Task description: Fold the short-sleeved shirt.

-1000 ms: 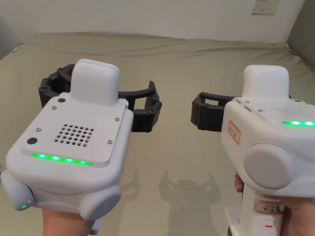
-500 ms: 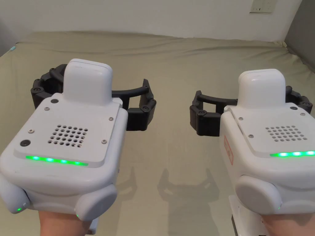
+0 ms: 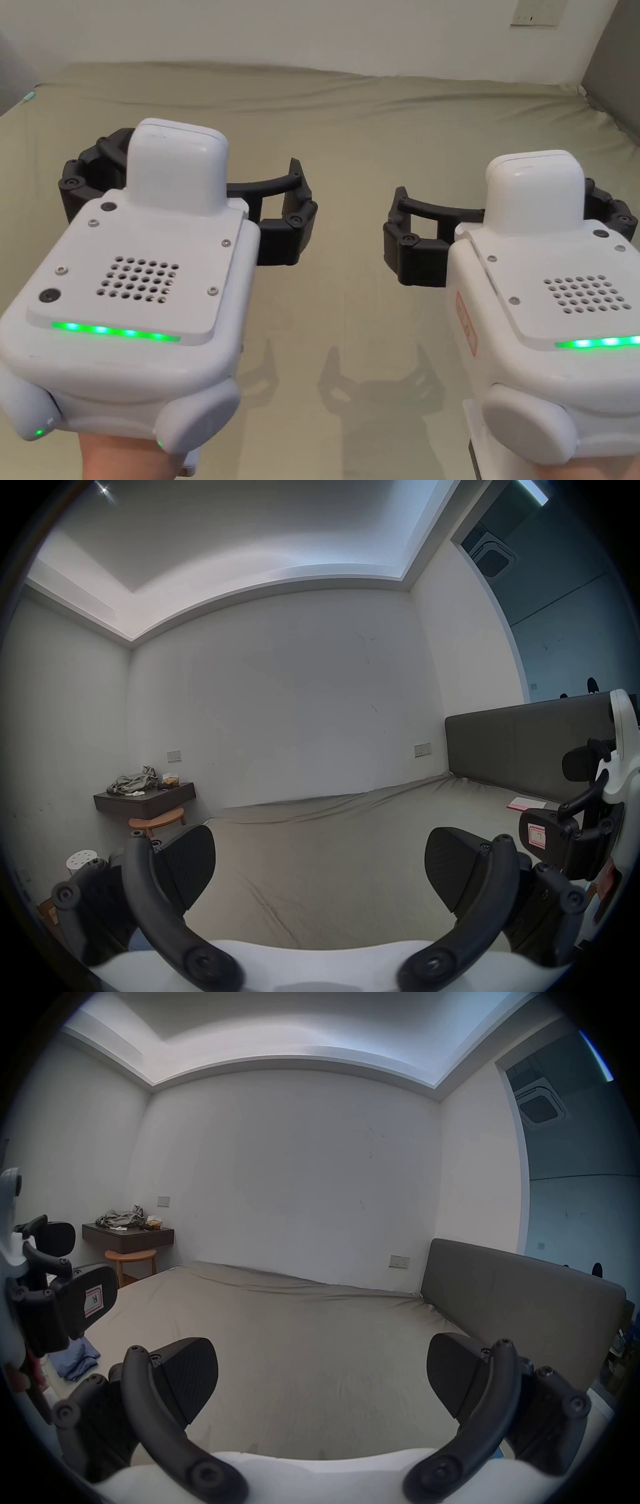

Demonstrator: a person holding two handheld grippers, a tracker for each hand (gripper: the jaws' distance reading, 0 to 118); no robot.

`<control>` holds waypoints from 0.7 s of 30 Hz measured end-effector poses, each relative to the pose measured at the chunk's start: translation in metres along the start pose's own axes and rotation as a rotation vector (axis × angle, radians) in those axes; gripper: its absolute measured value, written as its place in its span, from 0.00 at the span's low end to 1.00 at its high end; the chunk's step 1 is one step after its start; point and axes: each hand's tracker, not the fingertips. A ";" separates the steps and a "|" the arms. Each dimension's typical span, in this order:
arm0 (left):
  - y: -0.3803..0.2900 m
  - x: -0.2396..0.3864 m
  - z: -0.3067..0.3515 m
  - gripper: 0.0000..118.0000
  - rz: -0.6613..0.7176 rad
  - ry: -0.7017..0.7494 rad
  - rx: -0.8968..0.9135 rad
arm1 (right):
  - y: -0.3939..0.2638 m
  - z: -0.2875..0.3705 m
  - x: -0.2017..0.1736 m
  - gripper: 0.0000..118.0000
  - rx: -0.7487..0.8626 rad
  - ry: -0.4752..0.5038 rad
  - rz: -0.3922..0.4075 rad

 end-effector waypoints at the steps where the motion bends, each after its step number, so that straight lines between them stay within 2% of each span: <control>1: 0.000 0.000 0.000 0.99 0.000 0.000 0.001 | 0.001 0.001 -0.001 1.00 0.004 0.002 0.003; 21: 0.000 0.001 0.001 0.99 0.007 0.013 0.009 | 0.001 -0.001 0.001 1.00 0.025 0.010 -0.012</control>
